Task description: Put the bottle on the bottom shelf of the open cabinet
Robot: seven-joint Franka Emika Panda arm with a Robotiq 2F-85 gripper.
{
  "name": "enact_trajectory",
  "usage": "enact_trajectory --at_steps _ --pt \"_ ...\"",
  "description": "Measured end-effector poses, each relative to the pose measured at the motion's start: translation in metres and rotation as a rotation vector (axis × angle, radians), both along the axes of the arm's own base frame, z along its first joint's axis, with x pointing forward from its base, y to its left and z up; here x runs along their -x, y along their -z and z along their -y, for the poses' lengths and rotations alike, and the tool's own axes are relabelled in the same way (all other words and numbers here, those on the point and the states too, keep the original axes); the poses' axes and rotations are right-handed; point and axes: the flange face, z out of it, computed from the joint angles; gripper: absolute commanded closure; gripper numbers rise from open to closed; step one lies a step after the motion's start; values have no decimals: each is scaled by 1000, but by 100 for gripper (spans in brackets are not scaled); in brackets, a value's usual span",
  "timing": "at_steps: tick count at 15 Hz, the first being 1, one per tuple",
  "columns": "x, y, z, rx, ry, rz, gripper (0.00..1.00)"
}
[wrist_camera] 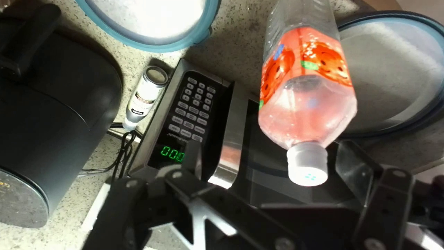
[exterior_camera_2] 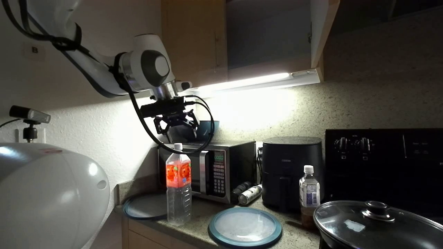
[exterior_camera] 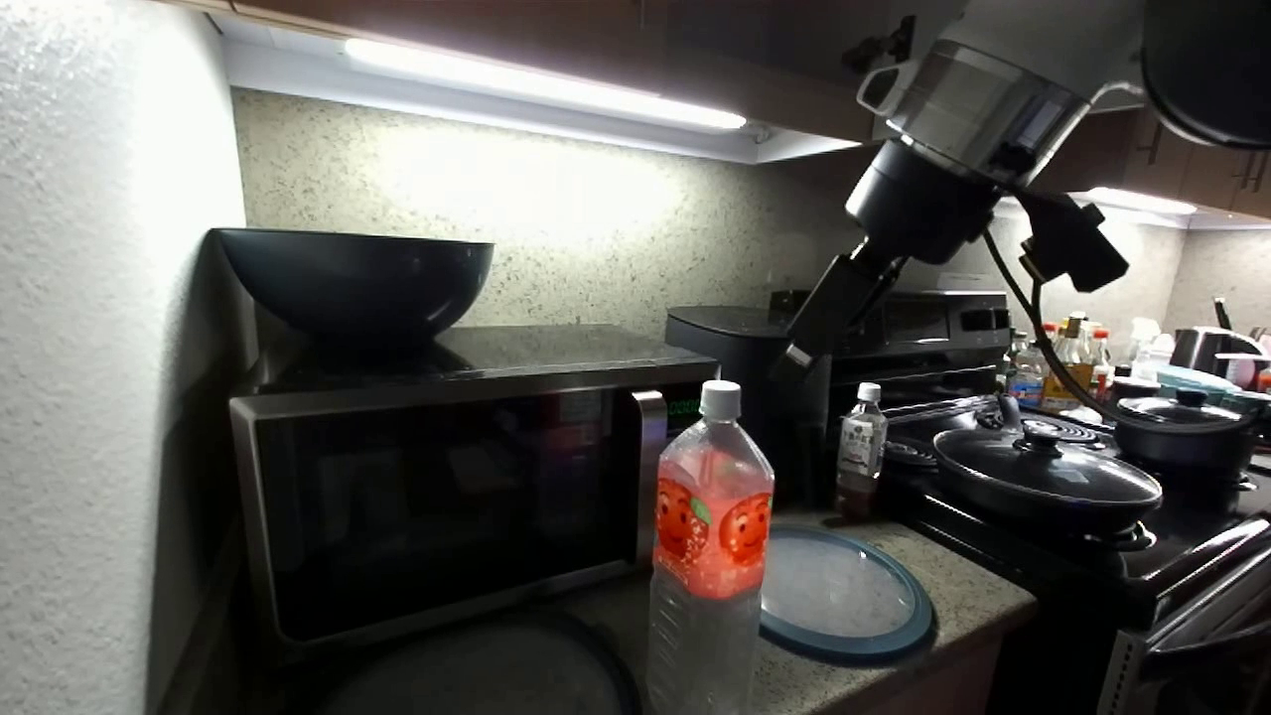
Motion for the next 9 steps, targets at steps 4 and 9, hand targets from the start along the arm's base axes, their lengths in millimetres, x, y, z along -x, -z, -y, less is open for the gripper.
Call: enact_trajectory --at_steps 4,9 --pt "11 7 -45 45 -60 10 0" --pt "0 20 -68 66 -86 -21 0"
